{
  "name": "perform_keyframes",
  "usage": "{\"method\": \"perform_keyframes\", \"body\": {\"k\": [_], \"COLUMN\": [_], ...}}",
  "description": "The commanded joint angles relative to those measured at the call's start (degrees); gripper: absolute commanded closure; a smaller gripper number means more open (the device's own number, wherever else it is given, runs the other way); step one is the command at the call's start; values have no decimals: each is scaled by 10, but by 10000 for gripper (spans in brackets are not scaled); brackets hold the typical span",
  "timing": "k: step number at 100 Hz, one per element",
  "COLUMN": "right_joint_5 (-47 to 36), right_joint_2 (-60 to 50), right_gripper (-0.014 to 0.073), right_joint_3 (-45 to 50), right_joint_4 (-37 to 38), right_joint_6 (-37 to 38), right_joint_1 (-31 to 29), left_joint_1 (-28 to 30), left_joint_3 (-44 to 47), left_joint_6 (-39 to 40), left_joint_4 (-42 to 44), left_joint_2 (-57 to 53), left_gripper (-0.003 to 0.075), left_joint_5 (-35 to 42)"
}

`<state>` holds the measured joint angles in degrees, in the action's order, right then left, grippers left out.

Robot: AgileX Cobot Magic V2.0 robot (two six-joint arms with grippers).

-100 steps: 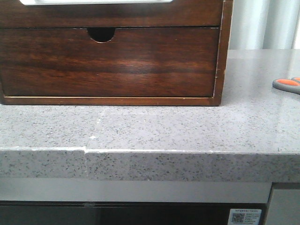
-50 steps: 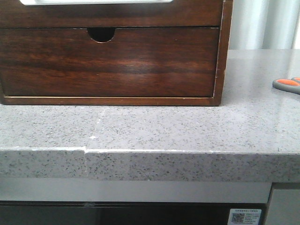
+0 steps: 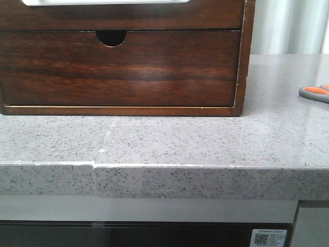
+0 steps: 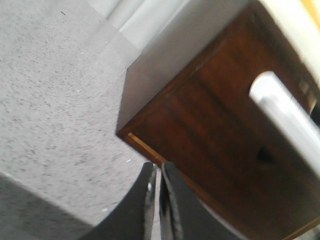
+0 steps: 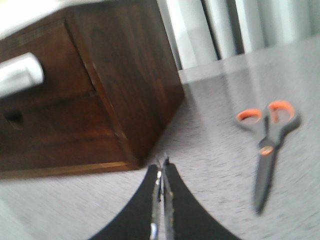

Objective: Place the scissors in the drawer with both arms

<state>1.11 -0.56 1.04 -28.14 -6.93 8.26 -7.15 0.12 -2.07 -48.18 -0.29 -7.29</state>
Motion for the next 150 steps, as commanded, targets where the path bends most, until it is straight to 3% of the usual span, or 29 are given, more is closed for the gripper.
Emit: {"method": "perform_keyframes", "body": {"k": [1, 7, 27, 38, 43, 55, 63, 70, 107, 150], "right_joint_5": [-56, -60, -11, 11, 19, 45, 69, 89, 89, 94], "right_joint_2": [-11, -11, -5, 29, 50, 103, 134, 157, 184, 184], "right_gripper": [645, 645, 641, 576, 519, 317, 169, 107, 111, 110], "right_joint_3": [2, -5, -69, -99, -111, -136, -150, -162, -169, -169], "right_joint_4": [-101, -139, -132, -129, -129, -129, -129, -130, -130, -130], "right_joint_6": [0, 0, -27, -35, -35, -35, -35, -35, -35, -35], "right_joint_1": [-2, -2, -2, -2, -2, -2, -2, -2, -2, -2], "left_joint_1": [1, -1, -1, -1, -1, -1, -1, -1, -1, -1], "left_joint_3": [13, 5, -75, -133, -155, -201, -229, -251, -336, -403], "left_joint_6": [5, 4, -18, -18, -18, -18, -18, -19, -220, -307], "left_joint_4": [-103, -102, 14, 55, 53, 28, -3, -34, -416, -572], "left_joint_2": [-17, -17, 13, 71, 102, 180, 232, 270, 461, 638], "left_gripper": [739, 739, 738, 721, 673, 434, 307, 284, 311, 311], "left_joint_5": [45, 33, -78, -122, -134, -171, -198, -219, -311, -375]}}
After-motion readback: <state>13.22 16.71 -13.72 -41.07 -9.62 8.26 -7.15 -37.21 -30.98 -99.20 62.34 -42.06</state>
